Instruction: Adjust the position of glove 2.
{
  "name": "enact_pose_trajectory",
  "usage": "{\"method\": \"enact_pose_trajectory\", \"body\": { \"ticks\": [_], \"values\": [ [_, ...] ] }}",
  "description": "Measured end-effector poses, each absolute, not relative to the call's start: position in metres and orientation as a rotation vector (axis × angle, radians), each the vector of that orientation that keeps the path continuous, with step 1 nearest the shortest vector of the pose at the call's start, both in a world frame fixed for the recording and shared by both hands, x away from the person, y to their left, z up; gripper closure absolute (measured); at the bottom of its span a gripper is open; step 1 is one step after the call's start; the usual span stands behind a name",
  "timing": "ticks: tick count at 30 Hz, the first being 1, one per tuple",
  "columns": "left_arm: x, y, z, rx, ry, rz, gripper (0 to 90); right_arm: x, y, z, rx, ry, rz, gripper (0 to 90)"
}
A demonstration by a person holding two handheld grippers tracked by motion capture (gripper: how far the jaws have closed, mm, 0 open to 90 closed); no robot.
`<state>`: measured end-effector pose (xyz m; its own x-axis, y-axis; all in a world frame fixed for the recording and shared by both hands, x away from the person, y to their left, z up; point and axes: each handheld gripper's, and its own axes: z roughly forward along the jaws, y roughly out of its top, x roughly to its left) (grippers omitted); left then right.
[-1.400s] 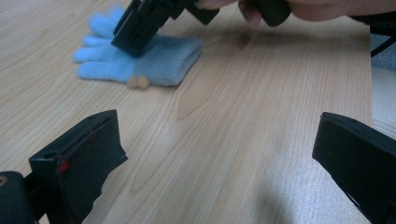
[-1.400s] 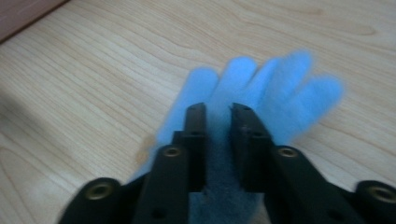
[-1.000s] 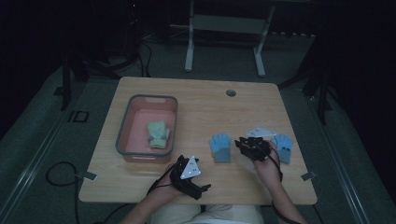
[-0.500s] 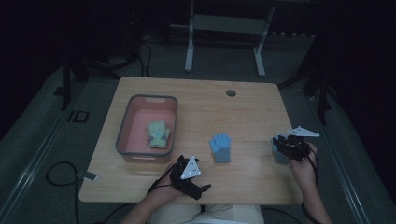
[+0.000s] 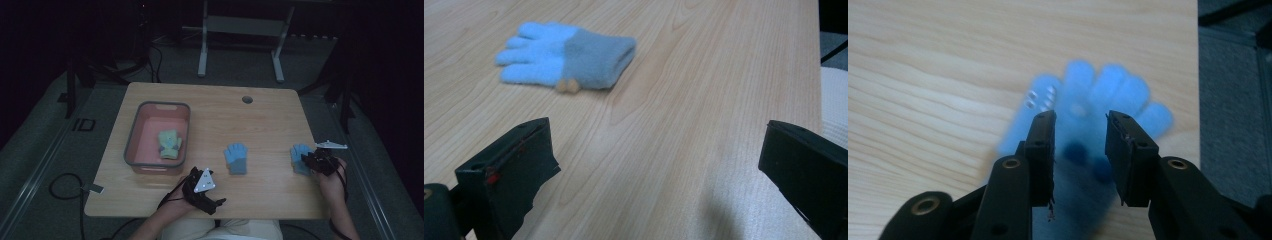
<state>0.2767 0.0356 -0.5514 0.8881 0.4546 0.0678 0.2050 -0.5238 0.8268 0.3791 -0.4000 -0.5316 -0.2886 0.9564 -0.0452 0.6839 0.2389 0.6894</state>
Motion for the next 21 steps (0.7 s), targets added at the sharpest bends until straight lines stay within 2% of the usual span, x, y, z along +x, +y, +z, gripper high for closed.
{"method": "enact_pose_trajectory", "body": {
  "ticks": [5, 12, 21],
  "values": [
    [0.277, 0.035, -0.552, 2.137, 0.472, 0.345, 1.3, 0.381, -0.406, -0.543, 1.535, 2.064, 0.778, 67.4],
    [0.276, 0.035, -0.551, 2.141, 0.466, 0.34, 1.2, 0.38, -0.401, -0.544, 1.526, 2.051, 0.764, 83.0],
    [0.277, 0.035, -0.551, 2.14, 0.468, 0.343, 1.3, 0.379, -0.383, -0.526, 1.476, 2.086, 0.821, 86.3]
  ]
}}
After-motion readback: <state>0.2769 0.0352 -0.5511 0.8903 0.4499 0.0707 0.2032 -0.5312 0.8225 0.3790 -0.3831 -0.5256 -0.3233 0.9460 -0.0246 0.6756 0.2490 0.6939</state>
